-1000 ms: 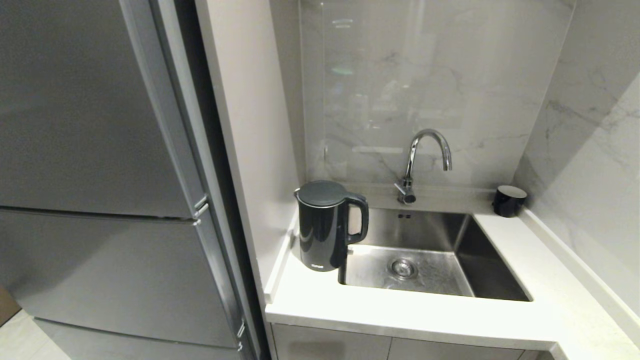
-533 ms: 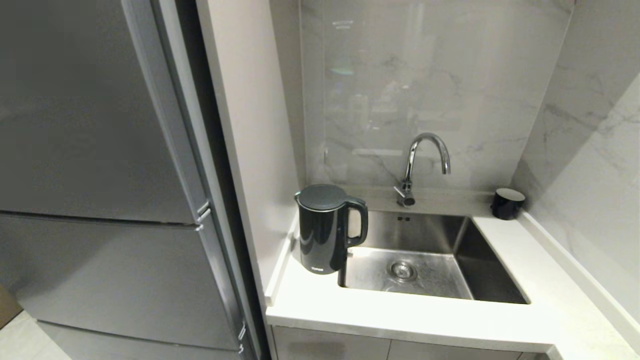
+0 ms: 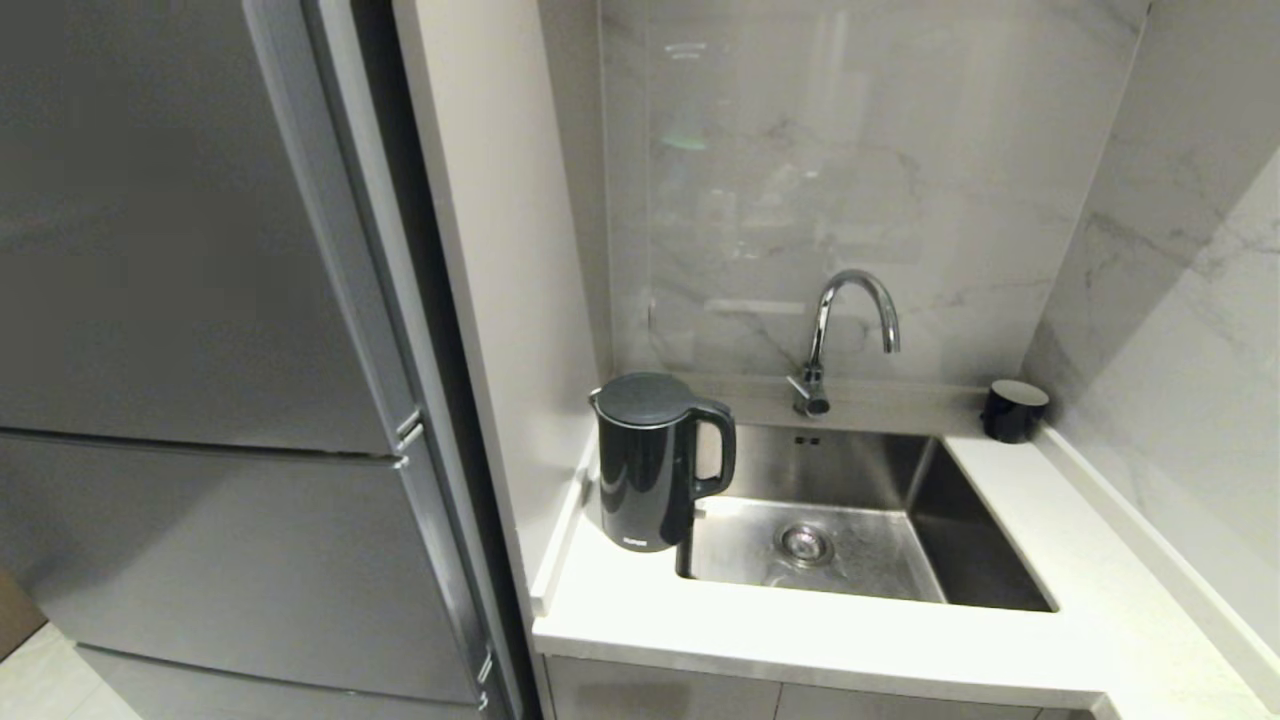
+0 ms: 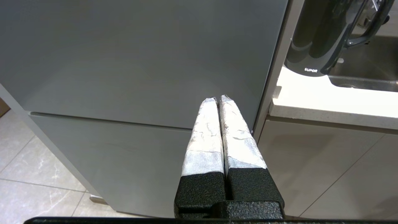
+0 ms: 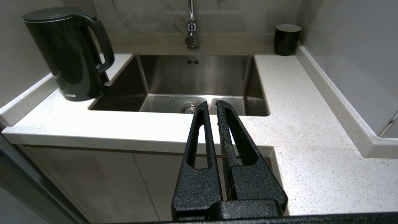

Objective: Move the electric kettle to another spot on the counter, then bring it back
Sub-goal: Grab the kettle

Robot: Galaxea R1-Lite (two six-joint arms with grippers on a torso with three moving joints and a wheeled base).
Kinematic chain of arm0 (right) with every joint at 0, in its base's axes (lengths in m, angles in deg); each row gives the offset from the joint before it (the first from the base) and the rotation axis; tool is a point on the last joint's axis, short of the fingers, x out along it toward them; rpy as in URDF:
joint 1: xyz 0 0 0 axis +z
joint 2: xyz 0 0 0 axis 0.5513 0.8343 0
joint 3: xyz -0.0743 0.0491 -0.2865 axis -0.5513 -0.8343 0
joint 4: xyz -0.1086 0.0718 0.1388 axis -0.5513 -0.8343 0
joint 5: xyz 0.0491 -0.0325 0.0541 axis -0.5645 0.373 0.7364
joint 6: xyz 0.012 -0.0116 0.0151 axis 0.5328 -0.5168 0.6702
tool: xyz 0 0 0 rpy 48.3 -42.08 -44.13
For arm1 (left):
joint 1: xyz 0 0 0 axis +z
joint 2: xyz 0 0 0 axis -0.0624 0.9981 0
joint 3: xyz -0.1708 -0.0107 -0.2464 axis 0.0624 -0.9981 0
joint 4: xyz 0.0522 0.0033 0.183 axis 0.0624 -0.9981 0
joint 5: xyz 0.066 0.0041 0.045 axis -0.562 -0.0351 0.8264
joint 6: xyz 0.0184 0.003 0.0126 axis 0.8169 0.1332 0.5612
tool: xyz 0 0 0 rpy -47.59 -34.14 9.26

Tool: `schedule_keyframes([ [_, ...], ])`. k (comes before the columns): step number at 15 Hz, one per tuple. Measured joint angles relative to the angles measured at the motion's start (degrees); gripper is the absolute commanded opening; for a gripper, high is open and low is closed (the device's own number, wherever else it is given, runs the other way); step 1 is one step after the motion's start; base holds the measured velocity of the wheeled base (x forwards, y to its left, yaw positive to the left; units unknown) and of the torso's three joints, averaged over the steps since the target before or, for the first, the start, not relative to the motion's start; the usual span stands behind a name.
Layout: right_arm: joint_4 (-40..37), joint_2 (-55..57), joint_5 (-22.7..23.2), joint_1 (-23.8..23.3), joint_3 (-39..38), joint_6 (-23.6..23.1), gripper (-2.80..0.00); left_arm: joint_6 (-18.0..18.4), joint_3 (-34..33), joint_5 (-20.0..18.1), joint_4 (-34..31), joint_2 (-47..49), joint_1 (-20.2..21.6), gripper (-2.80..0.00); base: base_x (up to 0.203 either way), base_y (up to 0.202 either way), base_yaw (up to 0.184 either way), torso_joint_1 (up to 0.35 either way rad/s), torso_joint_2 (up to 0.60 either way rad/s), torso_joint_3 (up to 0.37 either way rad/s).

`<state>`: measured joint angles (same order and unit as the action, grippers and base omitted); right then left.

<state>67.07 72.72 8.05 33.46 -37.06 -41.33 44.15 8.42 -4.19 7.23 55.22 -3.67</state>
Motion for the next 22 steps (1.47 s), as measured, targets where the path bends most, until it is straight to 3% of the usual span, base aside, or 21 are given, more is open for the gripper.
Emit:
schedule_keyframes([
  [8, -0.1, 0.0, 0.0, 0.0, 0.0, 0.0, -2.8, 0.0, 0.0, 0.0, 0.0, 0.0, 0.0, -2.8, 0.0, 0.003, -0.021, 0.001, 0.0, 0.001],
  [22, 0.0, 0.0, 0.0, 0.0, 0.0, 0.0, -2.8, -0.1, 0.0, 0.0, 0.0, 0.0, 0.0, -2.8, 0.001, 0.008, -0.172, 0.002, 0.0, 0.003],
])
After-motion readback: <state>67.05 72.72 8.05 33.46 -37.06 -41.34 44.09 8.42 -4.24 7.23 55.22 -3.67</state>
